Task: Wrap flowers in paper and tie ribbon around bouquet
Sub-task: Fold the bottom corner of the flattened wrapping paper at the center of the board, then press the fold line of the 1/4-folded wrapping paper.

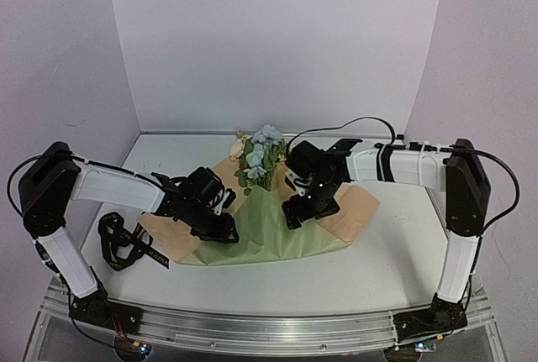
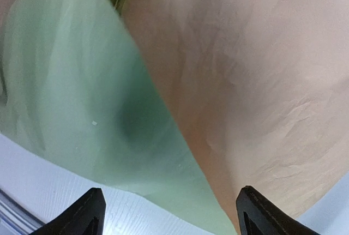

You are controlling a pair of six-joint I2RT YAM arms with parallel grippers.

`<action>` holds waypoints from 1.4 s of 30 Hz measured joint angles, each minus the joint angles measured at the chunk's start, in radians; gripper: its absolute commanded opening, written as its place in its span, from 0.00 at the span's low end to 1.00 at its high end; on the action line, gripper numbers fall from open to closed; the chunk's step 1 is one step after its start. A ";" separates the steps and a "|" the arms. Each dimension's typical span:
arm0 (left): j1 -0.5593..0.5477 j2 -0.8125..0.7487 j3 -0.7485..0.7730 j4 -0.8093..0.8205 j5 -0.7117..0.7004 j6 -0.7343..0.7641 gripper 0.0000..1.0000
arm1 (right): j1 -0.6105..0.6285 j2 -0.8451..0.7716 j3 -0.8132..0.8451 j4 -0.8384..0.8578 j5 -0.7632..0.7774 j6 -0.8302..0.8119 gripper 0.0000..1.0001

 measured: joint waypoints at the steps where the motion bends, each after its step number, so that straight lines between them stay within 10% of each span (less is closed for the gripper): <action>1: 0.000 0.005 0.002 0.000 -0.005 0.001 0.38 | -0.006 -0.016 -0.025 0.016 -0.024 -0.006 0.87; 13: 0.000 0.091 0.091 -0.001 -0.036 0.012 0.38 | -0.137 -0.060 -0.262 0.189 -0.249 0.024 0.76; 24: 0.000 0.133 0.095 -0.003 -0.050 0.038 0.38 | -0.131 -0.105 -0.416 0.259 -0.290 0.080 0.43; 42: -0.064 0.066 0.097 -0.051 0.014 0.062 0.39 | -0.117 -0.233 -0.571 0.242 -0.291 0.348 0.38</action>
